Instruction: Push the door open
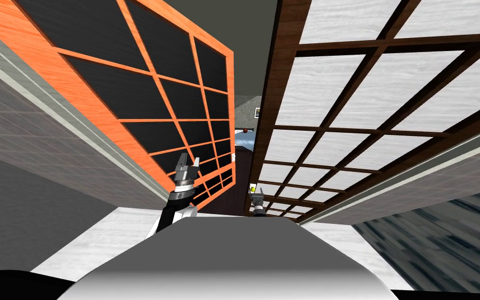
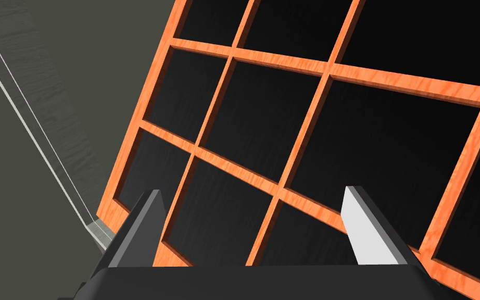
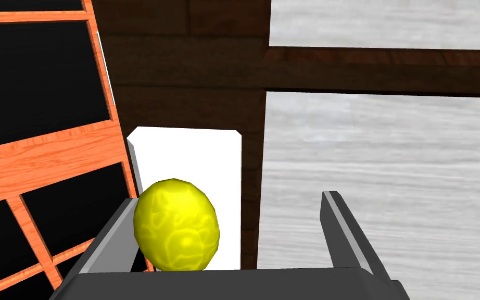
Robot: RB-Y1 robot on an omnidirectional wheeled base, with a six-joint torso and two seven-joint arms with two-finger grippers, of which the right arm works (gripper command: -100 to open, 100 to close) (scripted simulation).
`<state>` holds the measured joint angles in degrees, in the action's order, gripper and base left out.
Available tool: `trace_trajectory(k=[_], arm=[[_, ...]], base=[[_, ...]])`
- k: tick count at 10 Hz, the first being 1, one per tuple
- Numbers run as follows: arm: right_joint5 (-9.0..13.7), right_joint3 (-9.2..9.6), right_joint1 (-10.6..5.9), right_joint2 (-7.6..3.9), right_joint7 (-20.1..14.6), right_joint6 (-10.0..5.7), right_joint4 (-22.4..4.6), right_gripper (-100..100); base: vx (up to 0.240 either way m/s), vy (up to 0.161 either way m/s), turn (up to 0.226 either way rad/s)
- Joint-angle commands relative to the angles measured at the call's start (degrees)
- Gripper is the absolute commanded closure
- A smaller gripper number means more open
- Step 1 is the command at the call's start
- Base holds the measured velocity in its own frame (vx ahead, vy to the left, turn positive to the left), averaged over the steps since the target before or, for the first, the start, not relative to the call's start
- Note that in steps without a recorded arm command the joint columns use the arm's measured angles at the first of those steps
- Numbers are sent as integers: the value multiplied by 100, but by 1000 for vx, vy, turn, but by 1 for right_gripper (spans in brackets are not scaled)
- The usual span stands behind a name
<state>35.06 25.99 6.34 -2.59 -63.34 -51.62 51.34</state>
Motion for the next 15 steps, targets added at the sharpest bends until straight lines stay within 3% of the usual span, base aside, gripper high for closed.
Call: trace_trajectory(k=[1,3,4,6,7,10,11,15], arm=[[62,-286,-145,-119,-23,-138,-151,100],[62,-288,-145,-119,-23,-138,-151,100],[88,-427,-178,-121,-4,-157,-182,100],[88,-433,-178,-121,-4,-157,-182,100],[118,-584,-215,-119,17,-179,-217,100],[118,-599,-215,-119,17,-179,-217,100],[148,-745,-253,-117,39,-201,-252,100],[148,-765,-253,-117,39,-201,-252,100]], base=[[30,17,85],[20,1,32],[33,-2,100],[24,9,35],[36,13,121],[20,4,14],[36,-5,117],[19,3,17]])
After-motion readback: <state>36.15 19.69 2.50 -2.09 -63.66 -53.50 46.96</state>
